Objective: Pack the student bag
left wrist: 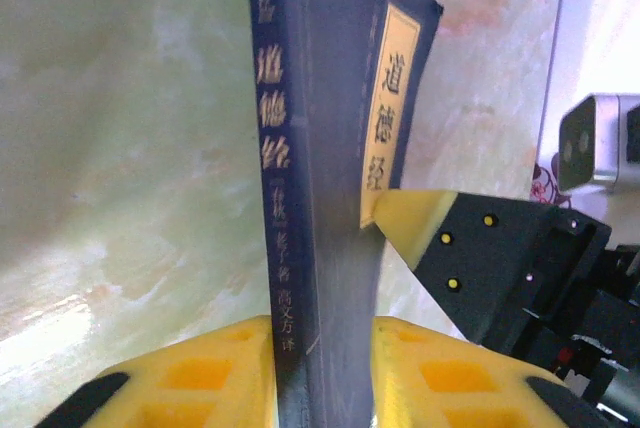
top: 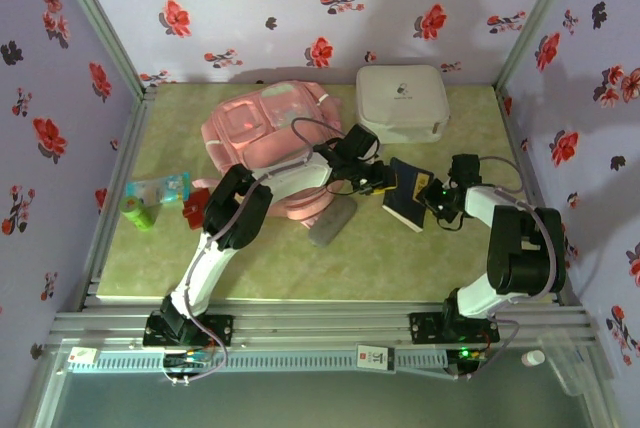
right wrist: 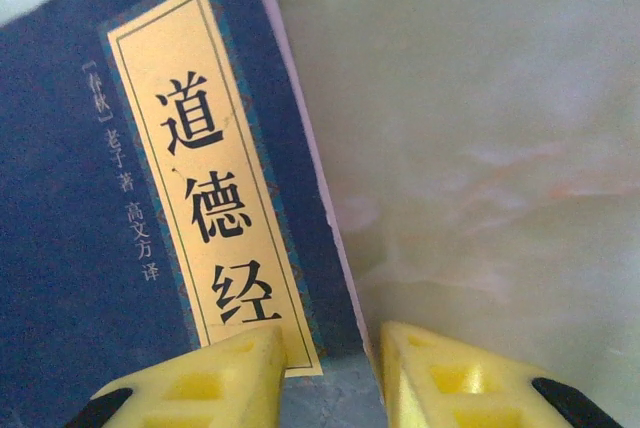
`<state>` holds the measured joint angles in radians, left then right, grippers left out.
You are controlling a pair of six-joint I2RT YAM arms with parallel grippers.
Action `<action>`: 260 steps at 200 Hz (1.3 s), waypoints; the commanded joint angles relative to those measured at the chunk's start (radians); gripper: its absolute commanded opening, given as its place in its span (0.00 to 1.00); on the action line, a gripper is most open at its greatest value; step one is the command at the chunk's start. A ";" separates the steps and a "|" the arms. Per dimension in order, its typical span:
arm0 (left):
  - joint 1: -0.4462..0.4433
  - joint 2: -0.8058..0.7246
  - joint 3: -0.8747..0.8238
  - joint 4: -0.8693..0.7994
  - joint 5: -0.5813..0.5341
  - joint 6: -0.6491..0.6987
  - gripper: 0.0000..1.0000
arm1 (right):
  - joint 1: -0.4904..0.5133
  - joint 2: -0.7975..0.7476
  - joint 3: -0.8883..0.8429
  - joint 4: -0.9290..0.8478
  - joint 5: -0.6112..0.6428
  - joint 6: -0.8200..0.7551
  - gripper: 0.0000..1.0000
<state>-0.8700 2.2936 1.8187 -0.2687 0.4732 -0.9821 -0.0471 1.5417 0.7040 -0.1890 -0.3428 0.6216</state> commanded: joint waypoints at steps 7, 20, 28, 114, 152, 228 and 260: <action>-0.020 0.020 0.025 0.052 0.086 -0.009 0.26 | 0.013 0.023 -0.029 0.054 -0.110 0.044 0.31; -0.021 0.017 0.021 0.056 0.087 -0.008 0.25 | 0.013 0.024 -0.034 0.067 -0.119 0.052 0.31; -0.021 0.017 0.019 0.056 0.087 -0.007 0.25 | 0.013 0.023 -0.036 0.067 -0.116 0.053 0.31; 0.010 -0.101 -0.053 0.026 -0.008 0.048 0.00 | 0.013 -0.061 -0.038 0.029 -0.030 0.052 0.47; 0.059 -0.253 -0.161 0.045 -0.060 0.074 0.00 | 0.013 -0.154 -0.071 0.134 -0.093 0.110 0.62; 0.200 -0.615 -0.433 0.101 -0.353 0.094 0.00 | 0.105 -0.236 -0.111 0.423 -0.200 0.299 0.87; 0.250 -0.751 -0.570 0.226 -0.421 0.025 0.00 | 0.210 -0.214 -0.121 0.650 -0.238 0.469 0.99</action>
<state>-0.6441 1.6402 1.3247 -0.1829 0.1387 -0.9157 0.0990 1.3239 0.5941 0.2428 -0.5251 0.9367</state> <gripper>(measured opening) 0.117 0.955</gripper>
